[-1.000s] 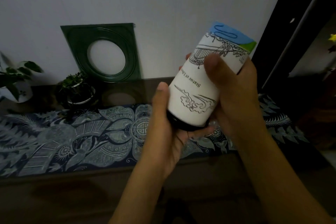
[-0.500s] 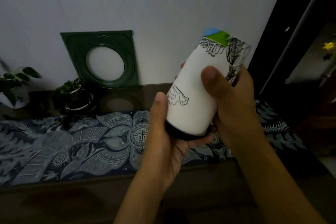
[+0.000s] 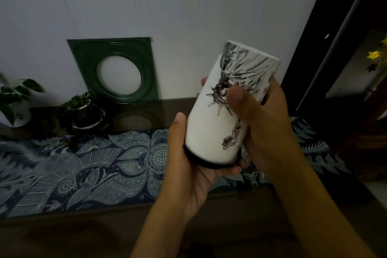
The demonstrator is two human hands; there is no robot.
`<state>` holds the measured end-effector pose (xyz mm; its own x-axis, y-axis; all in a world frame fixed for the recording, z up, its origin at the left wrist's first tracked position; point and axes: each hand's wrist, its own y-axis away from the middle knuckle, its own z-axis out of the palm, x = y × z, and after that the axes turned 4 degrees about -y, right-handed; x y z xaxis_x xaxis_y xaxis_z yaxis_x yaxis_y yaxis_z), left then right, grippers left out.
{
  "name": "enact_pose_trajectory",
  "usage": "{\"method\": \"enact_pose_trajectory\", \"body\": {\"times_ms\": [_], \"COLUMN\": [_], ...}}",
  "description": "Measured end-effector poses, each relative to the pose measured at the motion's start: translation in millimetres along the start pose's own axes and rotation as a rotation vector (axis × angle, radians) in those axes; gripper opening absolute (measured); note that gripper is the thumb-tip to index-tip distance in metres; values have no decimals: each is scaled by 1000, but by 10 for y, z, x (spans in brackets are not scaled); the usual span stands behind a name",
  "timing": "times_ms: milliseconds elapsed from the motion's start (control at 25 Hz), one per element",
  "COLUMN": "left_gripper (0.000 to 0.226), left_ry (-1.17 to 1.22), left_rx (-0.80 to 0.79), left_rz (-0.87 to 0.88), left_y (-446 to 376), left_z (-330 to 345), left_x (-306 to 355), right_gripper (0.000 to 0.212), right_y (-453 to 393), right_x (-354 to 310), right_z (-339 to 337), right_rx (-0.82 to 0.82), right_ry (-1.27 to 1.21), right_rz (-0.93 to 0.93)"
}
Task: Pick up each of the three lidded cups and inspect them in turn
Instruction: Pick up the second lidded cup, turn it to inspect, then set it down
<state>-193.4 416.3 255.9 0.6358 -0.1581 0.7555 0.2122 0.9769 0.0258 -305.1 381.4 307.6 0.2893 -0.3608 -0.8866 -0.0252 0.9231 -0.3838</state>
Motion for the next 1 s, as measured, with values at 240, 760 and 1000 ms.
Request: {"method": "enact_pose_trajectory", "body": {"times_ms": [240, 760, 1000], "left_gripper": [69, 55, 46], "left_ry": [-308, 58, -112], "left_rx": [232, 249, 280], "left_rz": [411, 35, -20], "left_y": [-19, 3, 51], "left_z": [18, -107, -288], "left_x": [-57, -267, -404], "right_gripper": [60, 73, 91], "right_y": [90, 349, 787], "right_x": [102, 368, 675], "right_z": [78, -50, -415], "right_rx": [174, 12, -246], "right_ry": [-74, 220, 595], "right_rz": [-64, 57, 41]}}
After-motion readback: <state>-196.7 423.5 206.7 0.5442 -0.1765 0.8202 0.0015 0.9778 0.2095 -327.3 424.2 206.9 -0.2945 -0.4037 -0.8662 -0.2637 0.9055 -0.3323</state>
